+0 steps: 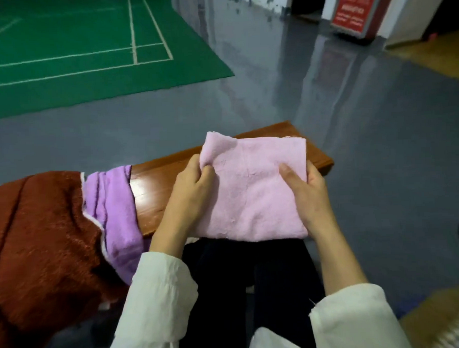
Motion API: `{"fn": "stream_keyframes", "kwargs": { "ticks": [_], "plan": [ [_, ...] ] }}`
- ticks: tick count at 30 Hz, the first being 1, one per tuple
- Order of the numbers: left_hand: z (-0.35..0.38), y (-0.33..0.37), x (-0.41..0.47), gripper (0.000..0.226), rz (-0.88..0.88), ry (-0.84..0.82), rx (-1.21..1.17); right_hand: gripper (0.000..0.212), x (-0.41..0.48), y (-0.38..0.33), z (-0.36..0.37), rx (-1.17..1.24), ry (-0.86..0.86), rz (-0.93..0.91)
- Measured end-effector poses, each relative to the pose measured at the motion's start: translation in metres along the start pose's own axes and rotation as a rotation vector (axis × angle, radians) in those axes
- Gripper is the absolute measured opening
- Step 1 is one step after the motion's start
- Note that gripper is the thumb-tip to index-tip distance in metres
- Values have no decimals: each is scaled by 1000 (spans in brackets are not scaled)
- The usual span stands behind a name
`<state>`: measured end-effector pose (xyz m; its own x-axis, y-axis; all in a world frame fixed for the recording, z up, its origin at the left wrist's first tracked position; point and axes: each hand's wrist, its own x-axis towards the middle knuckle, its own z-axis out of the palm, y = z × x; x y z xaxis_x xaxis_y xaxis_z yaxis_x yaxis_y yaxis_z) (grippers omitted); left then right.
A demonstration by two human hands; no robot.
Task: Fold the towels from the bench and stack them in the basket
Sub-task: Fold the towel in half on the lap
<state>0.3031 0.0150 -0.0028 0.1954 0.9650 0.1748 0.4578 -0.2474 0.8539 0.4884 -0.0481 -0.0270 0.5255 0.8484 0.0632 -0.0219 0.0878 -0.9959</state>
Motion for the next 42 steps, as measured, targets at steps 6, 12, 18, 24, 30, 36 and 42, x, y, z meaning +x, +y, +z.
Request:
{"fn": "stream_keyframes", "kwargs": {
  "ticks": [6,12,18,24,30,36,42],
  "plan": [
    [82,70,-16,29,183,-237,3,24,-31,-24,-114,-21,297,-32],
    [189,132,-65,29,361,-515,-23,14,-95,-30,-227,-17,613,-67],
    [276,171,-127,29,488,-767,-15,15,-175,-19,-309,-19,926,4],
    [341,191,-180,26,541,-908,-77,11,-228,-2,-355,-143,1171,105],
    [391,194,-221,25,497,-994,-85,31,-249,18,-396,-282,1281,242],
    [436,176,-231,27,482,-1058,33,47,-251,59,-422,-245,1272,331],
    [471,162,-233,27,486,-1107,121,53,-244,87,-444,-245,1240,423]
  ]
}}
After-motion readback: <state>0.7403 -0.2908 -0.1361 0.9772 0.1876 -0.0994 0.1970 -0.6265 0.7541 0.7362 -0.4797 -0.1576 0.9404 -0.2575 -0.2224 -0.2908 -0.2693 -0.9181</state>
